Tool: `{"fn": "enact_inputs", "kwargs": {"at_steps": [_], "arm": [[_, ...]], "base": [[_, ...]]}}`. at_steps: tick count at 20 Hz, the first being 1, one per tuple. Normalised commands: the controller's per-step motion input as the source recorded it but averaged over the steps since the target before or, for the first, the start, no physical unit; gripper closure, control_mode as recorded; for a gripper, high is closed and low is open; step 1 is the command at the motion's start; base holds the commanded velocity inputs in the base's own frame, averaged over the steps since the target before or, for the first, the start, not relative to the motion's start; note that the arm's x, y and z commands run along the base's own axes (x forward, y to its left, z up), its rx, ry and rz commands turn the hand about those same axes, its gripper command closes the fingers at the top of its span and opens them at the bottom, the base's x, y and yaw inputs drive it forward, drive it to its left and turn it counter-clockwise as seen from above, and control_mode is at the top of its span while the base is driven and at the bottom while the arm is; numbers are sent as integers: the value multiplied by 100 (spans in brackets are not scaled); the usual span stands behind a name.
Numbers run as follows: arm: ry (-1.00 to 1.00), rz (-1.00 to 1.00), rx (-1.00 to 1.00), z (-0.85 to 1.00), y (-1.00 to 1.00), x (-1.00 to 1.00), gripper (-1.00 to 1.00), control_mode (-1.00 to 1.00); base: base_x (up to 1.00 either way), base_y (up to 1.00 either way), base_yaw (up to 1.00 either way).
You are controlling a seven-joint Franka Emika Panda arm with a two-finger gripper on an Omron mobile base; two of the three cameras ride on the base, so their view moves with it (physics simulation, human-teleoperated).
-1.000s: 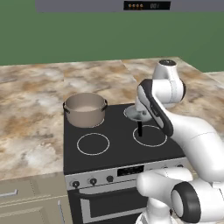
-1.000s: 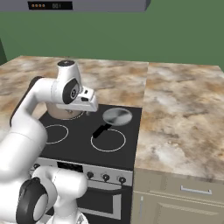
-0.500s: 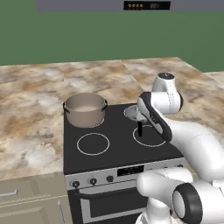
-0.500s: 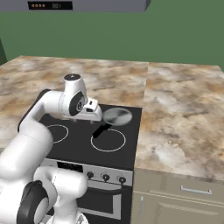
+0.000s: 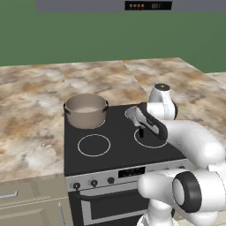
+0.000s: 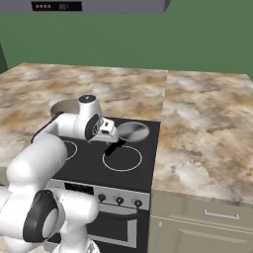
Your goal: Move the pot and pan from the stove into the sink.
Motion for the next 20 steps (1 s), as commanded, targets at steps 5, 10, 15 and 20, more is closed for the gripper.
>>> {"fn": "enact_inputs", "kwargs": {"at_steps": [5, 10, 15, 20], "arm": [[0, -2, -1, -18, 0, 20, -100, -100], [0, 0, 0, -1, 0, 6, -100, -100], [0, -15, 0, -7, -1, 20, -100, -100], [-2, -15, 0, -8, -2, 4, -100, -100]], "base": [[0, 0, 0], [0, 0, 0], [0, 0, 0], [0, 0, 0]]}}
